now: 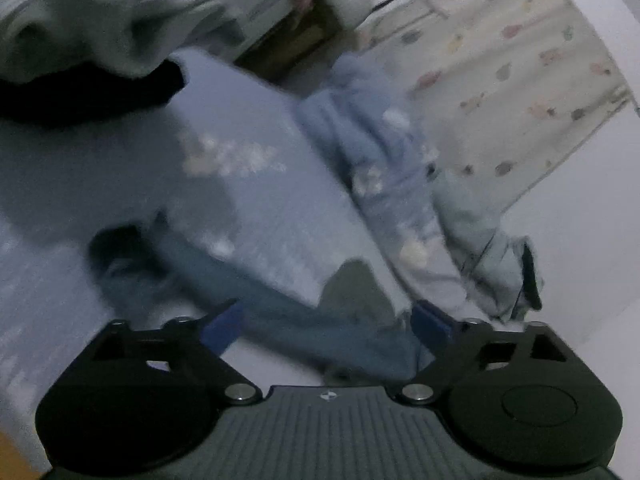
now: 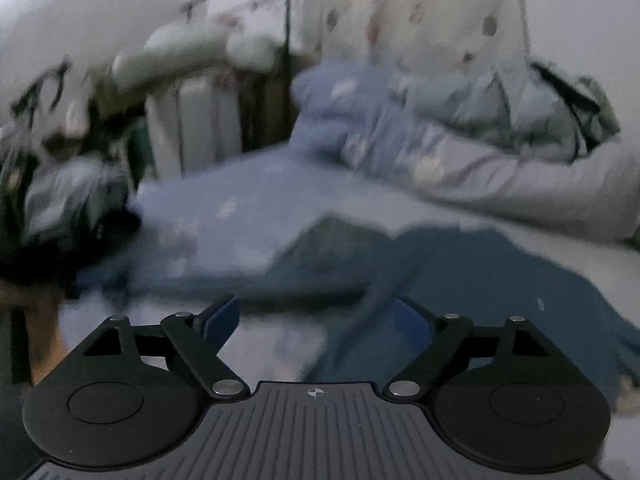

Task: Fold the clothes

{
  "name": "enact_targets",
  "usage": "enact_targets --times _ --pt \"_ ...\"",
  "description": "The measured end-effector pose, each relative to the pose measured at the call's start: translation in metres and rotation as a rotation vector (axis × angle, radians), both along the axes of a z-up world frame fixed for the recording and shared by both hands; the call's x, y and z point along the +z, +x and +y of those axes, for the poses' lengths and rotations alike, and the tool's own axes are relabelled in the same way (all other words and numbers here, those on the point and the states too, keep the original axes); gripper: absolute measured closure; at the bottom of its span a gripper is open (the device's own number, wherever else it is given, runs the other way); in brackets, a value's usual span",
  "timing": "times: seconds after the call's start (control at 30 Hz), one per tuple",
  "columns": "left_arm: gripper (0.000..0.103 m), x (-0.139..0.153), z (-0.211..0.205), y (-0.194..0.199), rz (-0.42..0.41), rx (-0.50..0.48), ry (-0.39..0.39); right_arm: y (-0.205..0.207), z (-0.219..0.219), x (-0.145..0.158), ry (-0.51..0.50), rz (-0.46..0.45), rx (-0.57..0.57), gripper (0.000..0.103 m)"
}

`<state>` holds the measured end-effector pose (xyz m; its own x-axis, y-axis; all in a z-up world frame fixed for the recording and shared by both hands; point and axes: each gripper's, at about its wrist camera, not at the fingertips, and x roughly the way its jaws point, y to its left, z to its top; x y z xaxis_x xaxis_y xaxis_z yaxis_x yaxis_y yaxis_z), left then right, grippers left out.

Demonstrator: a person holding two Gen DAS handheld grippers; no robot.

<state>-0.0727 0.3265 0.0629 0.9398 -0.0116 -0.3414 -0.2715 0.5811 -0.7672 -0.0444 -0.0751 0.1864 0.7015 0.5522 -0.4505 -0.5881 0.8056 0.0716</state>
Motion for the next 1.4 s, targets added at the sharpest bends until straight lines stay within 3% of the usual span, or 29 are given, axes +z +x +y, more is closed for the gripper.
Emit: enact_targets --times 0.1,0.17,0.3,0.43,0.53,0.6,0.77,0.9,1.0,1.03,1.07,1.2,1.23,1.27,1.4 --pt "0.0 0.002 0.009 0.026 -0.006 0.009 -0.008 0.048 0.01 0.019 0.051 -0.029 -0.042 0.017" --pt "0.0 0.006 0.015 0.048 0.039 0.002 0.064 0.088 0.016 0.027 0.061 -0.024 -0.068 0.017" --pt "0.0 0.016 0.036 0.07 0.144 -0.016 0.262 0.185 0.018 0.039 0.152 0.104 -0.133 0.017" --pt "0.005 0.026 0.055 0.074 0.21 -0.016 0.484 0.28 0.015 0.035 0.331 0.298 -0.184 0.02" --pt "0.017 0.033 0.063 0.079 0.268 -0.048 0.634 0.335 0.046 0.012 0.206 0.336 -0.207 0.032" --pt "0.021 0.032 0.062 0.084 0.313 -0.105 0.694 0.365 0.069 -0.02 0.095 0.397 -0.199 0.038" --pt "0.023 0.02 0.054 0.095 0.415 -0.195 0.82 0.413 0.103 -0.096 -0.107 0.476 -0.244 0.04" --pt "0.023 0.01 0.047 0.102 0.464 -0.26 0.904 0.436 0.107 -0.13 -0.17 0.483 -0.316 0.041" --pt "0.023 0.003 0.043 0.108 0.51 -0.313 0.964 0.446 0.107 -0.142 -0.174 0.481 -0.341 0.055" --pt "0.025 -0.001 0.042 0.111 0.528 -0.345 0.973 0.449 0.108 -0.144 -0.181 0.475 -0.344 0.078" --pt "0.028 -0.004 0.042 0.113 0.538 -0.38 0.98 0.451 0.109 -0.145 -0.191 0.465 -0.345 0.098" --pt "0.071 -0.02 0.032 0.115 0.582 -0.527 1.066 0.457 0.115 -0.142 -0.212 0.425 -0.304 0.099" --pt "0.092 -0.021 0.032 0.113 0.582 -0.554 1.071 0.458 0.114 -0.137 -0.203 0.412 -0.3 0.1" --pt "0.102 -0.021 0.034 0.111 0.58 -0.577 1.049 0.458 0.113 -0.131 -0.194 0.399 -0.297 0.1" --pt "0.102 -0.014 0.045 0.106 0.563 -0.603 0.997 0.46 0.106 -0.109 -0.14 0.338 -0.292 0.102"
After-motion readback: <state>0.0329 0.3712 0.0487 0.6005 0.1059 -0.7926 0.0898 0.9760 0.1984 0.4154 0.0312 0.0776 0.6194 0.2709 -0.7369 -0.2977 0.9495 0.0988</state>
